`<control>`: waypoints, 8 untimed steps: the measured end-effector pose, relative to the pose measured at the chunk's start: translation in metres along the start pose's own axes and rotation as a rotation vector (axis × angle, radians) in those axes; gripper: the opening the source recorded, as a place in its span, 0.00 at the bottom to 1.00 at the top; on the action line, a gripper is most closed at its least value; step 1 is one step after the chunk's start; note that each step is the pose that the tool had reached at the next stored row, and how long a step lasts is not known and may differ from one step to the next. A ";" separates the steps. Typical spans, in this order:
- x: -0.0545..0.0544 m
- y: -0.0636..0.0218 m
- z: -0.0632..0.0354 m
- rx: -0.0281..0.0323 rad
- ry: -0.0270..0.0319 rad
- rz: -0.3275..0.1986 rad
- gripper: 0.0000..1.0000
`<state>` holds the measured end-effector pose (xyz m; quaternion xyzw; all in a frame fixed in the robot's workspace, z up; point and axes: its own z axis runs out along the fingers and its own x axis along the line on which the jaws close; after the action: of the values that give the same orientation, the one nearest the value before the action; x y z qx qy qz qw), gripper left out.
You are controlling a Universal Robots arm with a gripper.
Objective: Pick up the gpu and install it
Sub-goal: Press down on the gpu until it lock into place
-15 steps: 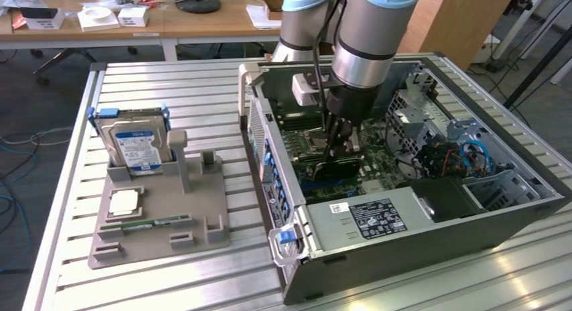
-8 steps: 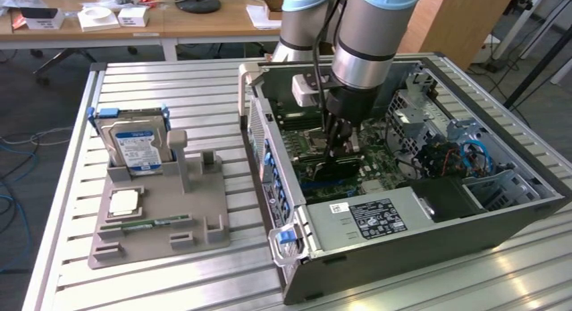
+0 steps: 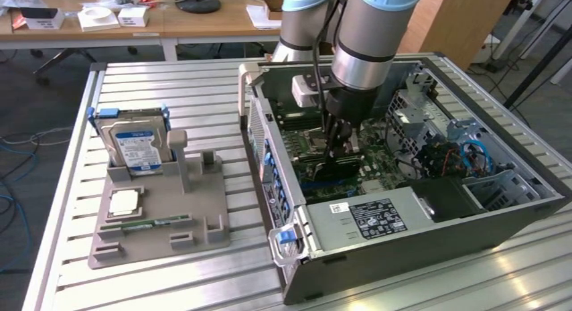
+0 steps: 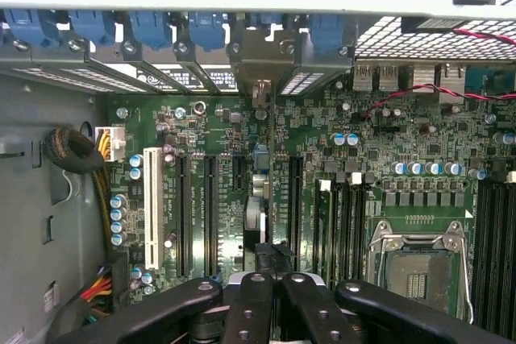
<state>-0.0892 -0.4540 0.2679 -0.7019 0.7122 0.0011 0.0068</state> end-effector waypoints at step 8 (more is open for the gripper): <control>0.000 0.0000 0.0005 0.0002 -0.0002 0.000 0.10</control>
<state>-0.0892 -0.4540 0.2674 -0.7019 0.7122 0.0011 0.0070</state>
